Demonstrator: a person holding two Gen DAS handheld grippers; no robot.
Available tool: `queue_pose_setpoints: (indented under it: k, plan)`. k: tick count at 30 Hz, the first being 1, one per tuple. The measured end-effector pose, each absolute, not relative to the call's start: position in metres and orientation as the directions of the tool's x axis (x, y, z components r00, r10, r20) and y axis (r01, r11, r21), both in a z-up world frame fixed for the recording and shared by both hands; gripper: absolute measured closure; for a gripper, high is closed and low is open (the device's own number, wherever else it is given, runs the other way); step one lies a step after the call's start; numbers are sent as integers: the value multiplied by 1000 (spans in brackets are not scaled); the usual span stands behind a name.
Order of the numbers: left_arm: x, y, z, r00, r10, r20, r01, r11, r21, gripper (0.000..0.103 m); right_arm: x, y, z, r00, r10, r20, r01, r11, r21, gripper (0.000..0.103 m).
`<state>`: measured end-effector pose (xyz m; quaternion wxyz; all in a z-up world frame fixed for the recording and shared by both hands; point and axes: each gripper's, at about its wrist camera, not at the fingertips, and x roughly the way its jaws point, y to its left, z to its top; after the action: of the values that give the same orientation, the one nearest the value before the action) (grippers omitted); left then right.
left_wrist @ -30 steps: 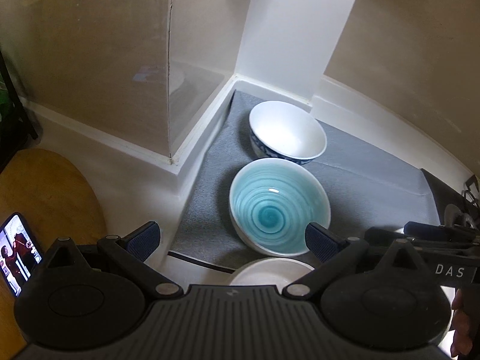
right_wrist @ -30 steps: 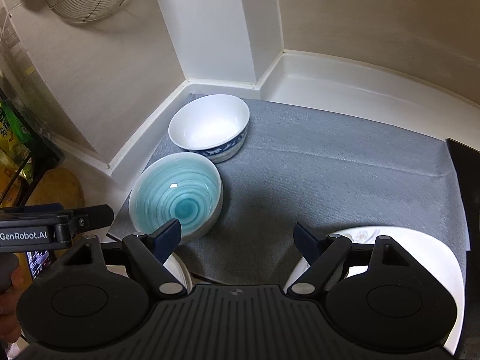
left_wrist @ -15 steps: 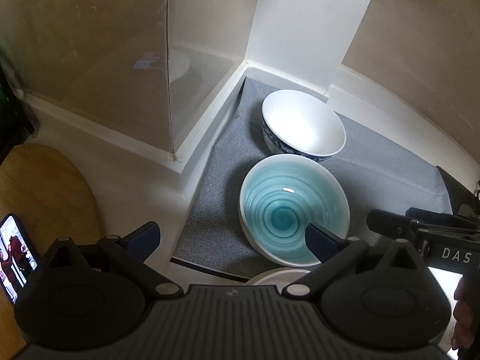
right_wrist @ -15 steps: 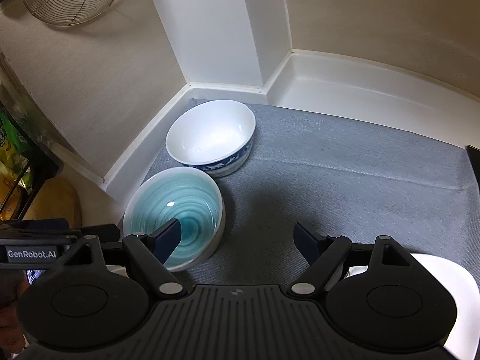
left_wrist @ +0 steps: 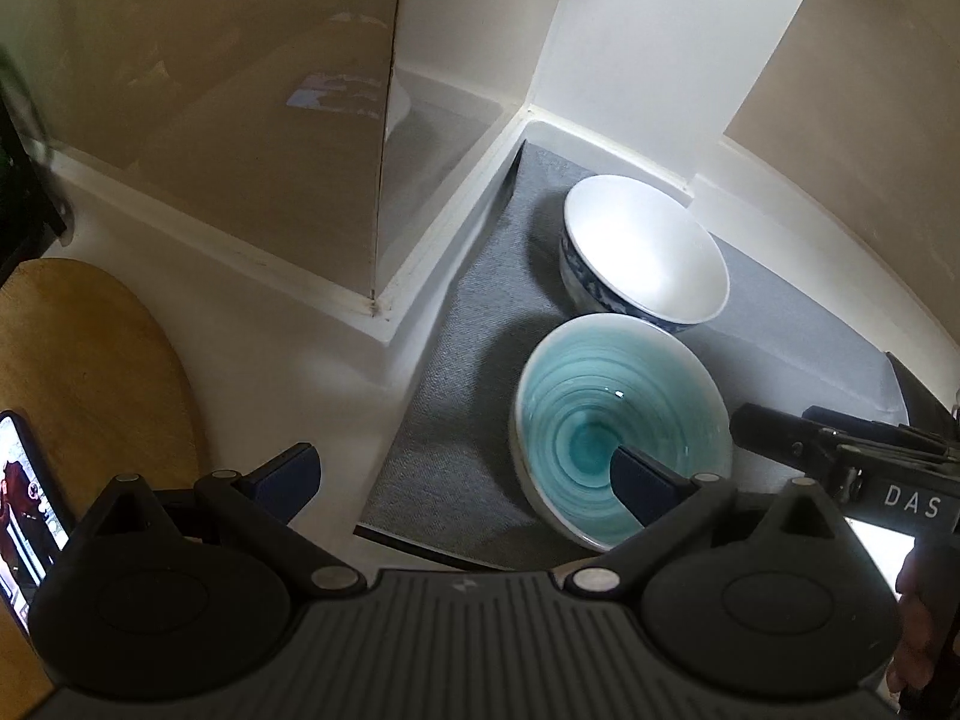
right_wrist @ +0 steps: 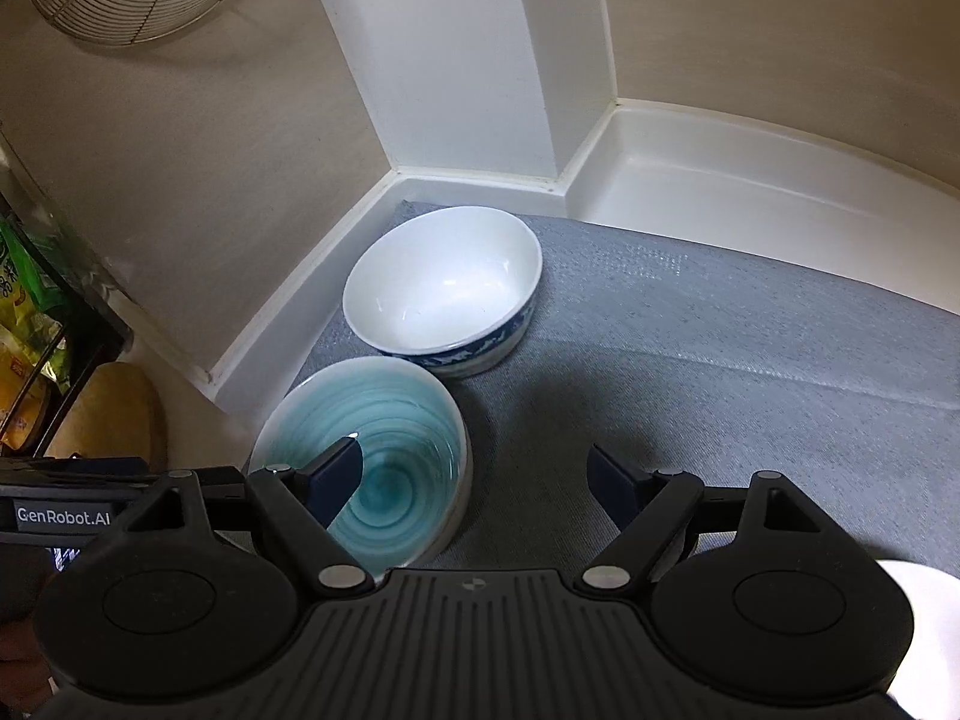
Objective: Organize plates and bowls
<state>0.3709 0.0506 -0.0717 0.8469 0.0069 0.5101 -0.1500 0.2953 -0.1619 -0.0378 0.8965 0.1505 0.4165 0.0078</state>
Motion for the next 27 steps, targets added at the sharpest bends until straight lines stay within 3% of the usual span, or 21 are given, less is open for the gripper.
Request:
queue_pose_setpoints:
  k: [8, 14, 18, 20, 24, 27]
  plan:
    - [378, 41, -80, 404, -274, -873, 287, 944, -163, 1, 309, -159, -52, 635, 150, -757, 110, 953, 281, 19]
    - [388, 33, -89, 374, -288, -882, 304, 936, -177, 22, 319, -161, -66, 602, 160, -782, 126, 948, 291, 20]
    - [395, 25, -97, 355, -290, -889, 328, 929, -172, 30, 323, -160, -75, 581, 168, -796, 126, 948, 292, 25]
    - [396, 22, -100, 346, -291, -892, 340, 925, -170, 31, 325, -159, -79, 569, 176, -803, 128, 946, 297, 31]
    - [400, 16, -111, 309, -296, -904, 366, 914, -174, 43, 329, -158, -86, 543, 188, -818, 126, 945, 301, 65]
    - [400, 11, -117, 288, -299, -910, 382, 907, -178, 73, 332, -155, -88, 541, 204, -816, 107, 946, 307, 84]
